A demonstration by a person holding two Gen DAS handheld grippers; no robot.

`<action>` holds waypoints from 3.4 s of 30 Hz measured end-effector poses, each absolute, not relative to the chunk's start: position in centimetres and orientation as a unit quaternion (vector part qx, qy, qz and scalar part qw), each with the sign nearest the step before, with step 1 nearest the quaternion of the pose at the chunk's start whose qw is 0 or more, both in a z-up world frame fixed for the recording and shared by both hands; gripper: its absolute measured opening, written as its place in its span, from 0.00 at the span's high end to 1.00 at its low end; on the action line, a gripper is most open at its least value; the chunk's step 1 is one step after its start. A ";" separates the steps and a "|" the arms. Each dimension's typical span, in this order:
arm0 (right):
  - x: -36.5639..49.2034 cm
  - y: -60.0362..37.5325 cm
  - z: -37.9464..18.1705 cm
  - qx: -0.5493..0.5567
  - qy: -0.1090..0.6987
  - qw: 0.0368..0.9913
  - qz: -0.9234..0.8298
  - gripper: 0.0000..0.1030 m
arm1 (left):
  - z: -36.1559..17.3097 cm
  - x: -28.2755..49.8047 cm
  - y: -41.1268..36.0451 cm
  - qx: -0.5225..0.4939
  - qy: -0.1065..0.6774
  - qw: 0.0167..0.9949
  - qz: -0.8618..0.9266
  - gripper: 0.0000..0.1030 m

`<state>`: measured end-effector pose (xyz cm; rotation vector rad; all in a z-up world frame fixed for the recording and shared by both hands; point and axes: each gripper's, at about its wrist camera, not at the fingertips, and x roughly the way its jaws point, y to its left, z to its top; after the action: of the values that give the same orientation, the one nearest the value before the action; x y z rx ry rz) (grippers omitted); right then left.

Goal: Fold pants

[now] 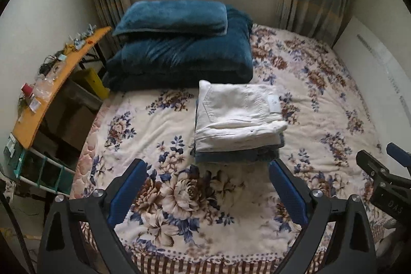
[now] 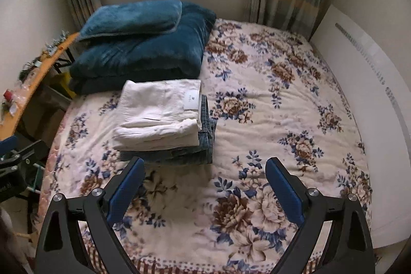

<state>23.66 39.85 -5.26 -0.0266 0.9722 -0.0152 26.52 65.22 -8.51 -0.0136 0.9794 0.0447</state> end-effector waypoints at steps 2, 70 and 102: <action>21.6 39.7 -3.1 -0.012 0.454 0.891 -0.002 0.06 | -6.7 24.7 65.0 -0.009 0.459 0.888 0.025 0.05; 19.2 35.9 0.0 -0.019 0.419 0.907 -0.042 0.00 | -5.5 22.4 61.4 0.008 0.412 0.909 0.060 0.00; 18.4 37.1 -1.6 -0.011 0.419 0.908 -0.027 0.00 | -5.8 20.9 60.9 0.010 0.408 0.910 0.068 0.00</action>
<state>18.38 37.09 -1.62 -0.0220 0.8649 -0.0547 20.89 60.91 -5.83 0.0199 0.8408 0.1411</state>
